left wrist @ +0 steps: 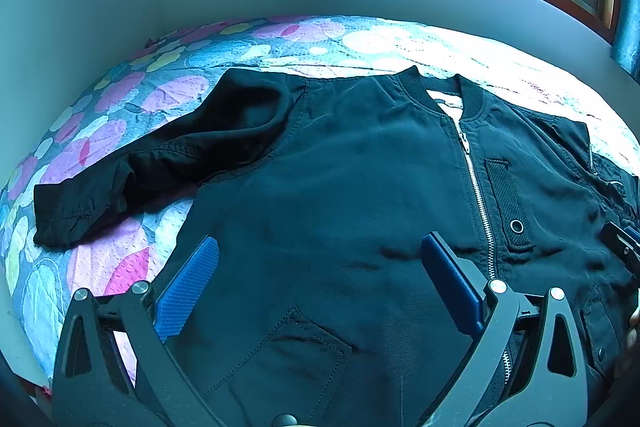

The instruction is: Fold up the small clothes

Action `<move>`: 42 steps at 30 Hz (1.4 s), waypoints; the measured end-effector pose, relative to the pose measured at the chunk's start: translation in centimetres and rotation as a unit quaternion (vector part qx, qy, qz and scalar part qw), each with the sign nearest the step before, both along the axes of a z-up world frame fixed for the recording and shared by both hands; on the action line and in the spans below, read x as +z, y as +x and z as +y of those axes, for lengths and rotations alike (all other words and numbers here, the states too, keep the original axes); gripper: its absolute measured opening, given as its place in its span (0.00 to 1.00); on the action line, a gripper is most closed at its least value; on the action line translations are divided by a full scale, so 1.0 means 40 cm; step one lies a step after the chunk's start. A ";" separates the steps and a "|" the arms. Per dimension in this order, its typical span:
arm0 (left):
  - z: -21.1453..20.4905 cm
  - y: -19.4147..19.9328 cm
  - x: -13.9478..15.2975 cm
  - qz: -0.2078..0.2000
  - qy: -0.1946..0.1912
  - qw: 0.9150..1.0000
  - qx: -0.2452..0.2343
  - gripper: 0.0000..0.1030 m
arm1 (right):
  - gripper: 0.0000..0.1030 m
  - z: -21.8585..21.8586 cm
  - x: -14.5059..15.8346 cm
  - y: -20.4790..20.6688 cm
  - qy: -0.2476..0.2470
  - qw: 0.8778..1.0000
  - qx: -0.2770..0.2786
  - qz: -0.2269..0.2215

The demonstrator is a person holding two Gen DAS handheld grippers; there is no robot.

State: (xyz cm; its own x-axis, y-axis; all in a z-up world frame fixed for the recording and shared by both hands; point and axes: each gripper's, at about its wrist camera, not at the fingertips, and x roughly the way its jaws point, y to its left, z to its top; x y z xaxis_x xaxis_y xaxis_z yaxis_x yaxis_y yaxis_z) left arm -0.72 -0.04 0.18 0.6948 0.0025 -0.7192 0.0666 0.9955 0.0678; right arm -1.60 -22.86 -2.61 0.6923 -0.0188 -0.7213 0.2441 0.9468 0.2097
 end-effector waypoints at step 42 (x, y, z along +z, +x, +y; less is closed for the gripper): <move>-0.016 -0.014 0.004 -0.004 0.005 1.000 -0.005 0.98 | 0.96 0.001 -0.008 0.002 0.000 1.000 0.001 0.007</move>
